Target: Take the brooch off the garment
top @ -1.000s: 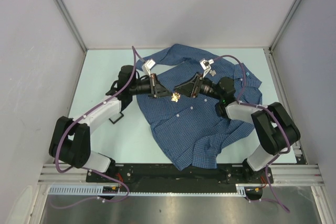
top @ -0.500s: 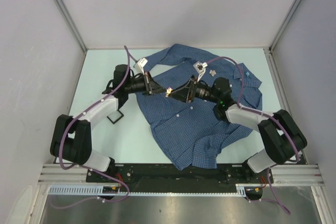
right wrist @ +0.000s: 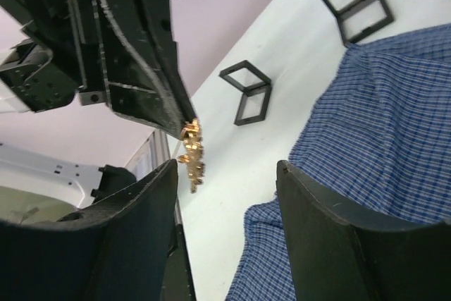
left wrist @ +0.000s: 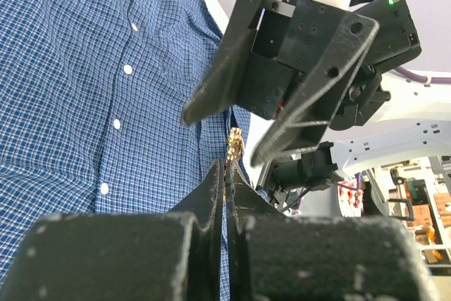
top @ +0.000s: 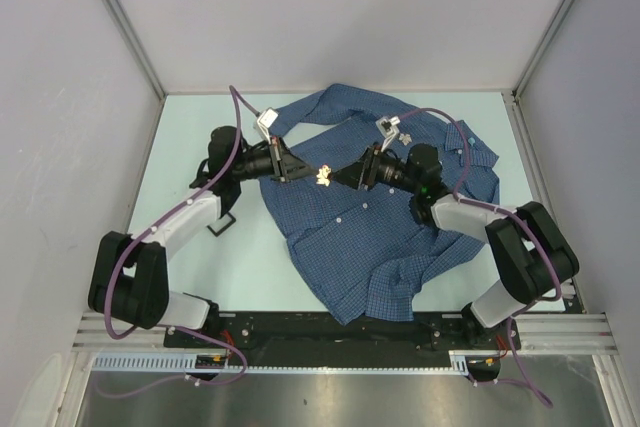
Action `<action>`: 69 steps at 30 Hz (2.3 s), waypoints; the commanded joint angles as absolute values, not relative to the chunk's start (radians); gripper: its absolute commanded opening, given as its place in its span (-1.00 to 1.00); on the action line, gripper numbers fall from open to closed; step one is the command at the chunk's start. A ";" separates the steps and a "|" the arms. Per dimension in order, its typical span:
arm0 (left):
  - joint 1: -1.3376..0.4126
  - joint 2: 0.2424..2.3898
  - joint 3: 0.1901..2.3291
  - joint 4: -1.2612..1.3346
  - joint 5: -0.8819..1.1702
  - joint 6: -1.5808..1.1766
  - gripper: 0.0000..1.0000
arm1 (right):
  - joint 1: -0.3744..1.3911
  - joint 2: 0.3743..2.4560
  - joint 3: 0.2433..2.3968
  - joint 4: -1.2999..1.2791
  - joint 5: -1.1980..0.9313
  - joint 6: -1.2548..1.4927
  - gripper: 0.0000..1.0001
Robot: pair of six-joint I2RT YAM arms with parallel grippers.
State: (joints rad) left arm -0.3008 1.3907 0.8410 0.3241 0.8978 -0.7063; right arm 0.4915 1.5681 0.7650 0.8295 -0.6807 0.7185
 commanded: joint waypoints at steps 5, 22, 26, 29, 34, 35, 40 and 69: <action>-0.314 1.353 0.831 0.390 0.937 -0.716 -1.00 | 0.511 1.565 0.781 0.996 -0.727 0.762 0.17; -0.321 1.353 0.834 0.377 0.937 -0.715 -1.00 | 0.528 1.626 0.779 1.112 -0.764 0.825 -0.28; -0.321 1.351 0.836 0.376 0.936 -0.715 -1.00 | 0.529 1.629 0.781 1.112 -0.765 0.821 -0.37; -0.321 1.350 0.835 0.379 0.939 -0.716 -1.00 | 0.534 1.628 0.781 1.105 -0.764 0.812 -0.43; -0.321 1.353 0.836 0.385 0.942 -0.729 -0.99 | 0.540 1.628 0.788 1.080 -0.762 0.787 -0.51; -0.321 1.351 0.833 0.388 0.943 -0.730 -1.00 | 0.541 1.628 0.792 1.069 -0.759 0.776 -0.56; -0.321 1.351 0.827 0.416 0.953 -0.759 -1.00 | 0.557 1.628 0.796 1.040 -0.741 0.738 -0.67; -0.291 1.338 0.865 0.172 0.806 -0.614 -1.00 | 0.577 1.464 0.730 0.910 -0.528 0.638 0.58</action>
State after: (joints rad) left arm -0.2993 1.3685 0.8032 0.2852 0.8753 -0.7277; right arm 0.6209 1.5513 0.7456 0.9337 -0.5770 0.6724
